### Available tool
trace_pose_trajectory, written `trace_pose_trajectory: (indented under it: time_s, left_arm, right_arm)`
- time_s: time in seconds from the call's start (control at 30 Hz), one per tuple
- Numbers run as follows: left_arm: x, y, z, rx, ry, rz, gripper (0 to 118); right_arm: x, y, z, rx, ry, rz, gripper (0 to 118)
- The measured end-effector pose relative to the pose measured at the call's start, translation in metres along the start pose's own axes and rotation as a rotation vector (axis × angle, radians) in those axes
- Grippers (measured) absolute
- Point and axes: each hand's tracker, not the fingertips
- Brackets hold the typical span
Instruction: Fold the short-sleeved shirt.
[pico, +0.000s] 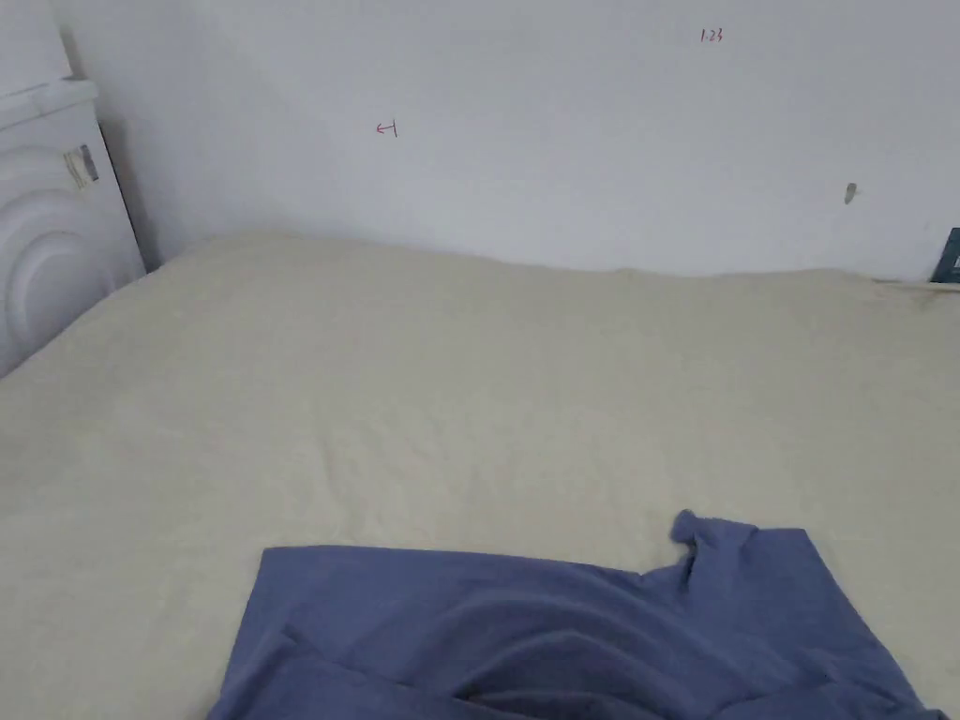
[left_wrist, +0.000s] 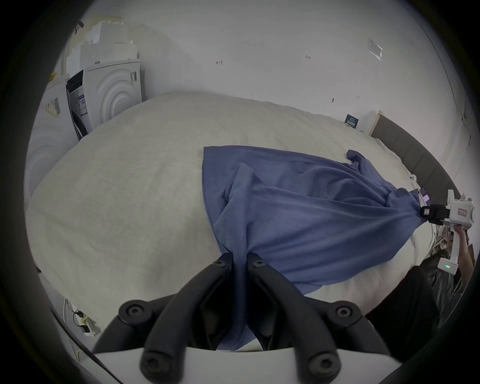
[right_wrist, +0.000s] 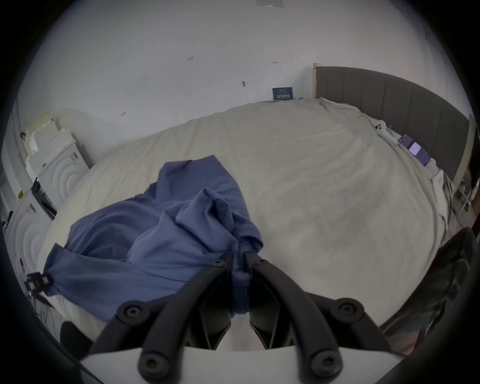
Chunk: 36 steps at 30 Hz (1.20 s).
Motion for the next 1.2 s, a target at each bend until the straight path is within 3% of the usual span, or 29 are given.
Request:
trace_pose_trajectory:
  time_s: [0.23, 0.3, 0.33, 0.37, 0.4, 0.43, 0.5, 0.7, 0.83, 1.0, 1.07, 1.2]
  left_arm:
    - [-0.010, -0.029, 0.005, -0.034, -0.011, 0.042, 8]
    - [-0.008, -0.035, -0.006, -0.046, -0.019, 0.015, 23]
    - [-0.008, -0.037, -0.009, -0.050, -0.008, 0.020, 38]
    - [-0.011, -0.038, -0.011, -0.055, 0.002, 0.032, 62]
    - [-0.015, -0.039, -0.008, -0.050, 0.032, 0.054, 71]
    - [-0.019, -0.039, -0.003, -0.026, 0.058, 0.079, 72]
    - [-0.025, -0.036, 0.024, 0.060, 0.119, 0.099, 72]
    - [0.009, 0.004, 0.110, 0.348, 0.109, 0.031, 72]
    - [0.048, 0.024, 0.130, 0.420, 0.049, 0.007, 72]
    - [0.084, 0.030, 0.124, 0.416, -0.010, -0.009, 67]
    - [0.096, 0.023, 0.126, 0.451, -0.013, -0.014, 46]
    - [0.109, 0.014, 0.129, 0.435, -0.010, -0.083, 20]
  right_arm:
    - [0.005, -0.043, 0.008, -0.051, -0.013, 0.021, 7]
    - [0.006, -0.051, -0.006, -0.065, -0.029, 0.026, 8]
    - [0.006, -0.053, -0.008, -0.064, -0.022, 0.032, 15]
    - [0.006, -0.053, -0.010, -0.066, -0.026, 0.036, 36]
    - [0.010, -0.050, -0.005, -0.069, -0.033, 0.018, 56]
    - [0.015, -0.049, 0.001, -0.020, -0.046, -0.002, 68]
    - [0.018, -0.041, 0.025, 0.046, -0.105, 0.045, 71]
    - [-0.015, -0.008, 0.104, 0.289, 0.022, 0.186, 76]
    - [-0.051, 0.006, 0.121, 0.303, 0.127, 0.197, 78]
    - [-0.083, 0.002, 0.123, 0.333, 0.176, 0.196, 78]
    - [-0.089, -0.003, 0.125, 0.326, 0.201, 0.196, 68]
    - [-0.092, -0.012, 0.130, 0.302, 0.237, 0.153, 29]
